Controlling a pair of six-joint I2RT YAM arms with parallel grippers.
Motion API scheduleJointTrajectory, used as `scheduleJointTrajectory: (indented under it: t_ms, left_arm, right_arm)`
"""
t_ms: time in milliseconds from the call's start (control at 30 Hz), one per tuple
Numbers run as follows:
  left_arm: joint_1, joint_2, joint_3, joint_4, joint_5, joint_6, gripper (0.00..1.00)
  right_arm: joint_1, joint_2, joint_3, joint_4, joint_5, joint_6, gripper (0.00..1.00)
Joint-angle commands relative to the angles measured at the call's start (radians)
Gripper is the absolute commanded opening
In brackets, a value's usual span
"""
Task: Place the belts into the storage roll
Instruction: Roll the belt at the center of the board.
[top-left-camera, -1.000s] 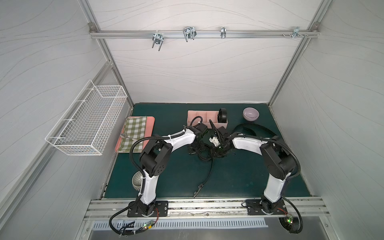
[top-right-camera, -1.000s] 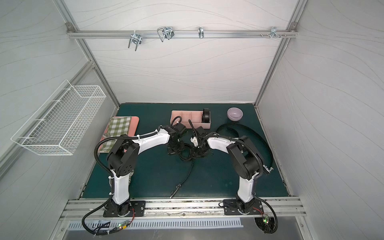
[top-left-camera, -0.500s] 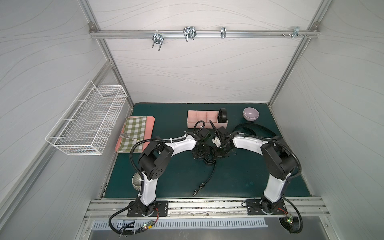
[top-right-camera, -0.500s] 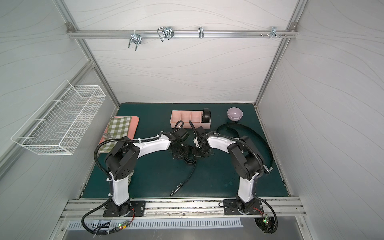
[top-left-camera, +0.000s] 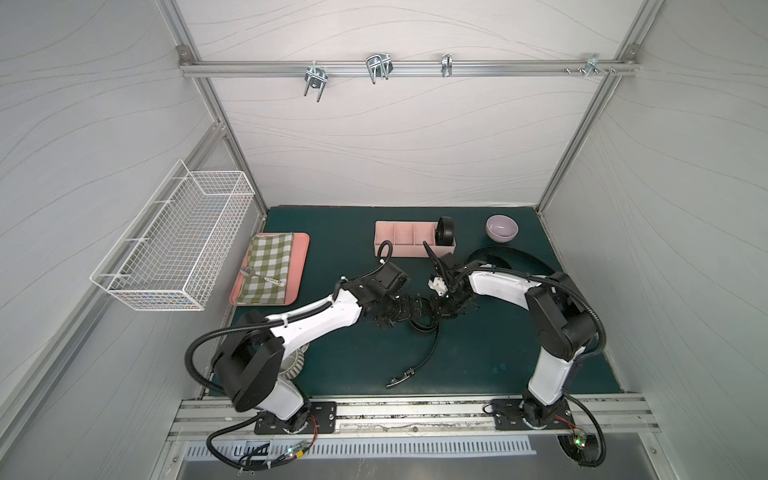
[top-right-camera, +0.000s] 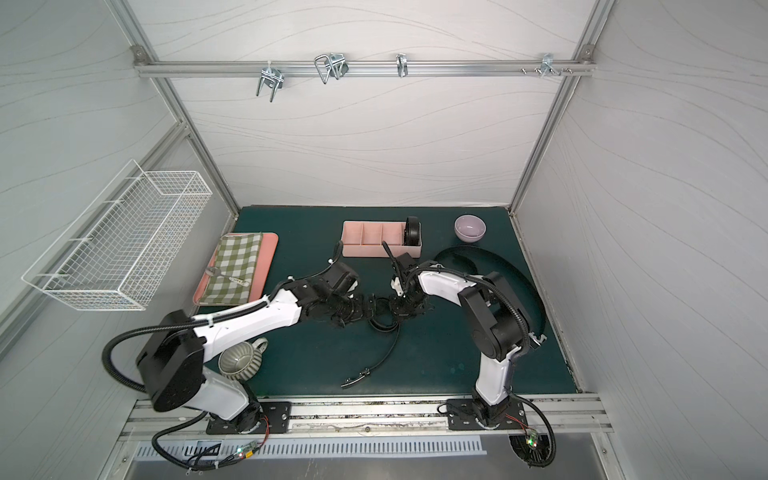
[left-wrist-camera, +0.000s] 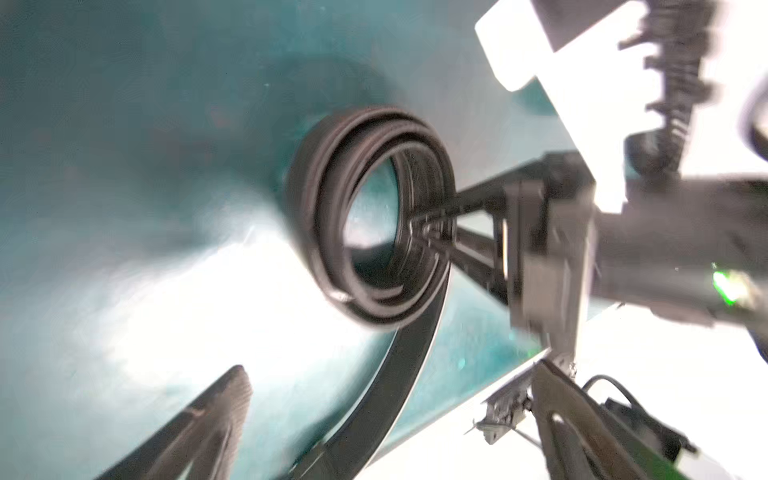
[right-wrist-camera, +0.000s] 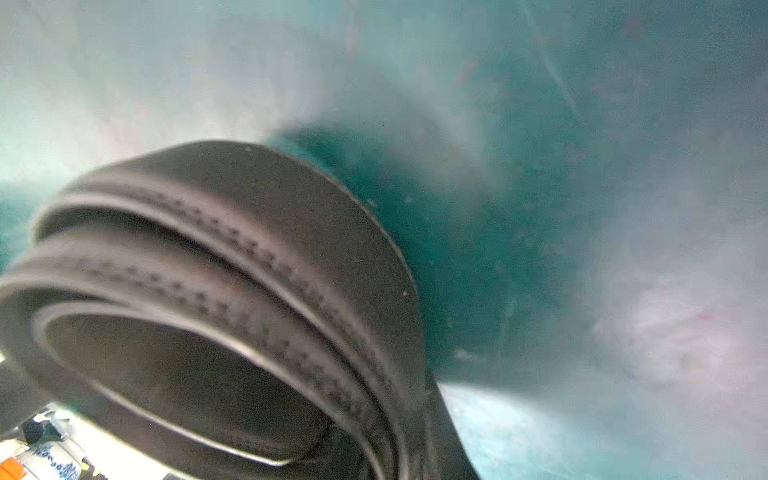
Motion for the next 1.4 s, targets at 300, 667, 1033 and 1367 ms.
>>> scheduleJointTrajectory:
  t_ms: [300, 667, 1033, 1367]
  left_arm:
    - [-0.402, 0.06, 0.016, -0.105, -0.436, 0.288, 0.99]
    - [-0.429, 0.28, 0.091, -0.095, -0.598, 0.414, 0.99]
    - [-0.231, 0.291, 0.072, -0.062, -0.612, 0.451, 0.99]
    - [-0.174, 0.282, 0.127, -0.125, -0.68, 0.491, 0.99]
  right_arm:
    - [-0.055, 0.025, 0.081, -0.149, 0.005, -0.092, 0.0]
    - [-0.054, 0.028, 0.095, -0.248, -0.009, -0.135, 0.0]
    - [0.016, 0.012, 0.056, -0.319, 0.141, -0.195, 0.0]
    - [0.028, 0.013, 0.032, -0.292, 0.113, -0.188, 0.0]
